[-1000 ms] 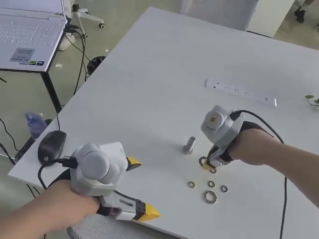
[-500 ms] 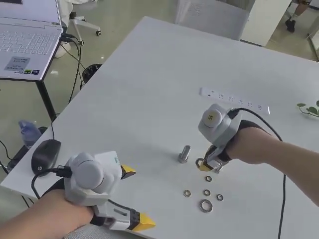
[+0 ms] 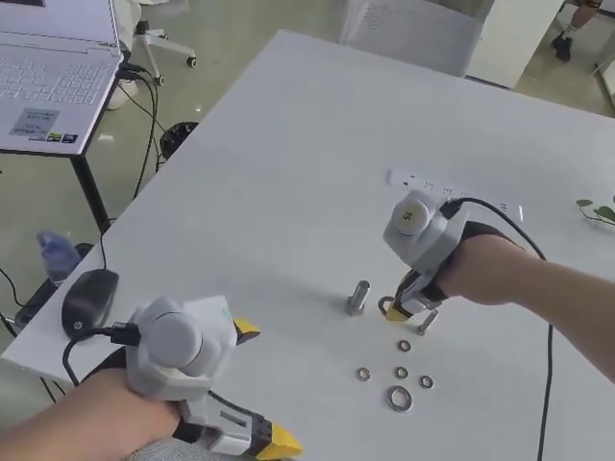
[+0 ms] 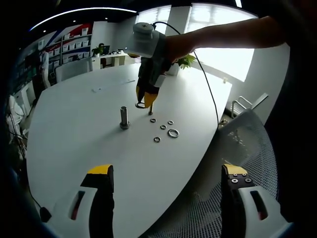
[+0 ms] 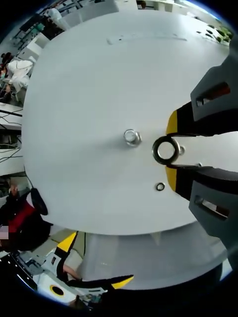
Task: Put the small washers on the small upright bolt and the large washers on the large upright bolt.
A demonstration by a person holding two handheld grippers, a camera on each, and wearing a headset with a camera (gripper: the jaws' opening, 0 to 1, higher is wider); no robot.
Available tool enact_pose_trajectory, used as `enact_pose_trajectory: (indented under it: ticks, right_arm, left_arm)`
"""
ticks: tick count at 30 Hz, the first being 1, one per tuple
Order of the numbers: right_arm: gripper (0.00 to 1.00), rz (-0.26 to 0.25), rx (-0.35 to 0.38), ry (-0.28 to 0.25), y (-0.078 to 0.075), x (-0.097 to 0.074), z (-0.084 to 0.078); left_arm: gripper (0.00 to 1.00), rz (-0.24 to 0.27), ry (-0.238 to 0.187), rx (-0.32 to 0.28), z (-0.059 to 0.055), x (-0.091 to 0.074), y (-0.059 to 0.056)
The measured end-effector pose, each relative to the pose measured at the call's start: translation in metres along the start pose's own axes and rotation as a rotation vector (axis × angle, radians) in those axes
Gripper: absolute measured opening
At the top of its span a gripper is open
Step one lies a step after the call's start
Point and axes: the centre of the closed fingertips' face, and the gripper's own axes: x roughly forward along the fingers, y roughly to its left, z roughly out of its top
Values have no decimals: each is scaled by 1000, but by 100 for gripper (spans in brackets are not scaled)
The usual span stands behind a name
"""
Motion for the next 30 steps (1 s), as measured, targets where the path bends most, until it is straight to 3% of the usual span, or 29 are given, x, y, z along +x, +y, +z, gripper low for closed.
enact_pose_trajectory:
  ticks: [6,13,30]
  right_arm:
    - [21,-4,1,-9,-5,-1,8]
    - [21,-9,-12,-16,0,-6,18]
    - [21,-35,-29,-42,-6,-2,42]
  left_arm:
    - [96,-5,-6,-6,2,3,-1]
    - [99,-7,-7,-22,0,3,-1]
    - [98,0,1,-17,-1,1,2]
